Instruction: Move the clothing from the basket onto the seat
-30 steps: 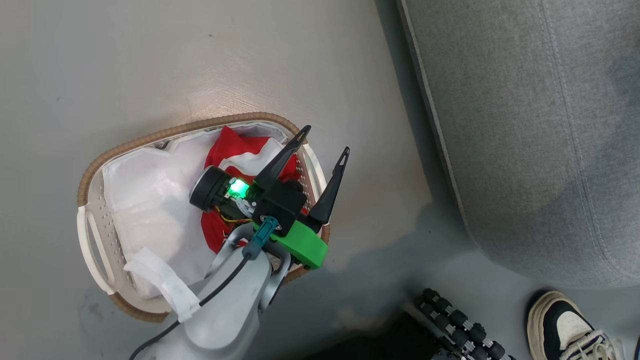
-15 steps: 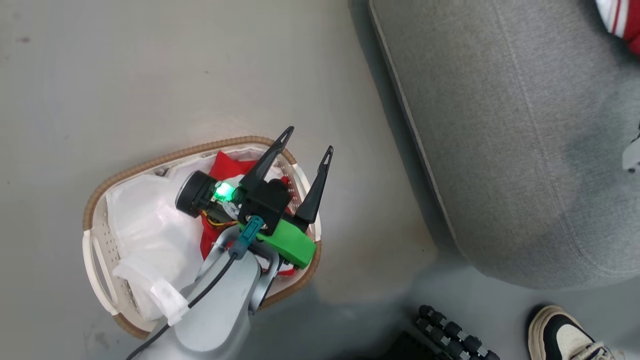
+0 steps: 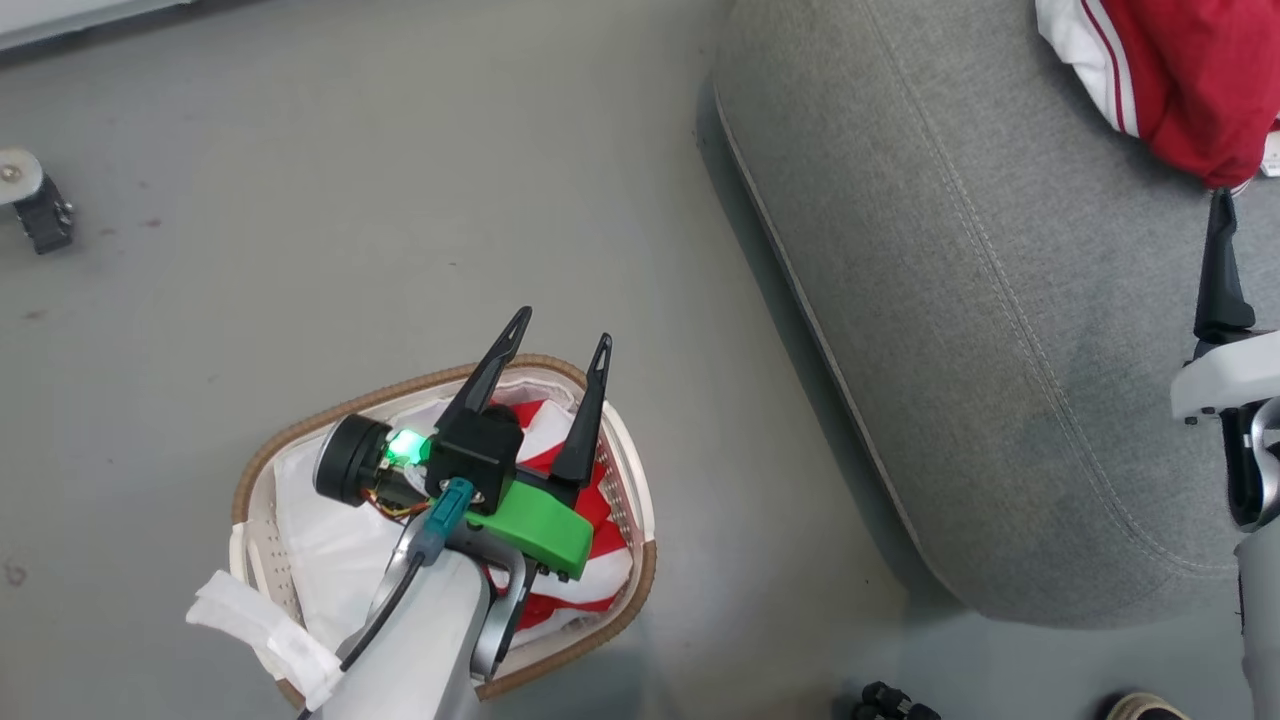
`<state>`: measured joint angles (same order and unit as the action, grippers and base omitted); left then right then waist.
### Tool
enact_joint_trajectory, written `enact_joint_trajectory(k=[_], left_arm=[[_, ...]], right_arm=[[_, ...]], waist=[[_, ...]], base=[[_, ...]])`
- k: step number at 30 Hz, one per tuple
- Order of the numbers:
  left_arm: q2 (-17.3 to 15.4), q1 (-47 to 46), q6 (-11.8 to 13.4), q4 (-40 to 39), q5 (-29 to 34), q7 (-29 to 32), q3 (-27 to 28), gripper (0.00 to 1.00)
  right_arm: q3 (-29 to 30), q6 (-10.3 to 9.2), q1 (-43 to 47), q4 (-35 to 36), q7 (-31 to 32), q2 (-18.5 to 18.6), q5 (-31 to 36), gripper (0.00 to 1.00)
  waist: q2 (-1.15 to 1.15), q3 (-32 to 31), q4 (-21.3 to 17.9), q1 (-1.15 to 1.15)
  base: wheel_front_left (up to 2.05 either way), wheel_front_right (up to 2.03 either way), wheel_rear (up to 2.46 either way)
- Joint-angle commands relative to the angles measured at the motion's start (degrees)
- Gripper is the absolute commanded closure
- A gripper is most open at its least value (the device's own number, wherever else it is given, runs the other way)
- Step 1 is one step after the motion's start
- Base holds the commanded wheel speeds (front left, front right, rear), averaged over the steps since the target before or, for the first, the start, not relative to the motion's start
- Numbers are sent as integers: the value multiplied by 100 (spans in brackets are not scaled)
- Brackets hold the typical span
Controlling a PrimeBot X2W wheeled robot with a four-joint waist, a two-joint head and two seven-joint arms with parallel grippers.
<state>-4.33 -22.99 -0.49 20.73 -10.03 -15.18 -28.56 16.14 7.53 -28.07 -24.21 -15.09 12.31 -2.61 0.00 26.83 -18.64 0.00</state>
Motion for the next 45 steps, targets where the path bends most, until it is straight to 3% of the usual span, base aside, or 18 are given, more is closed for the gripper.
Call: enact_joint_trajectory(k=[1, 12, 20, 32, 45], left_arm=[[8, 138, 0, -20, 21, 5, 57, 0], [74, 767, 244, -237, -36, 4, 978, 0], [94, 1279, 286, -274, 17, 5, 1699, 0], [128, 2122, 119, -486, 196, 5, 2444, 0], [140, 2703, 100, -625, 101, 5, 2607, 0]], right_arm=[[-55, -8, 127, 92, -10, -29, -81, 0], [-756, -8, 488, 525, -10, -140, -312, 0], [-1048, -8, 979, 687, -10, -147, -498, 0], [-1256, -8, 1741, 721, -10, -296, -657, 0], [-1208, -8, 2478, 788, -10, -560, -644, 0]], waist=[[0, -441, 235, 0], [0, -1259, 828, 0], [0, -1773, 1213, 0], [0, -2313, 1364, 0], [0, -2692, 1360, 0]], base=[[0, 0, 0], [0, 0, 0], [0, 0, 0], [0, 0, 0], [0, 0, 0]])
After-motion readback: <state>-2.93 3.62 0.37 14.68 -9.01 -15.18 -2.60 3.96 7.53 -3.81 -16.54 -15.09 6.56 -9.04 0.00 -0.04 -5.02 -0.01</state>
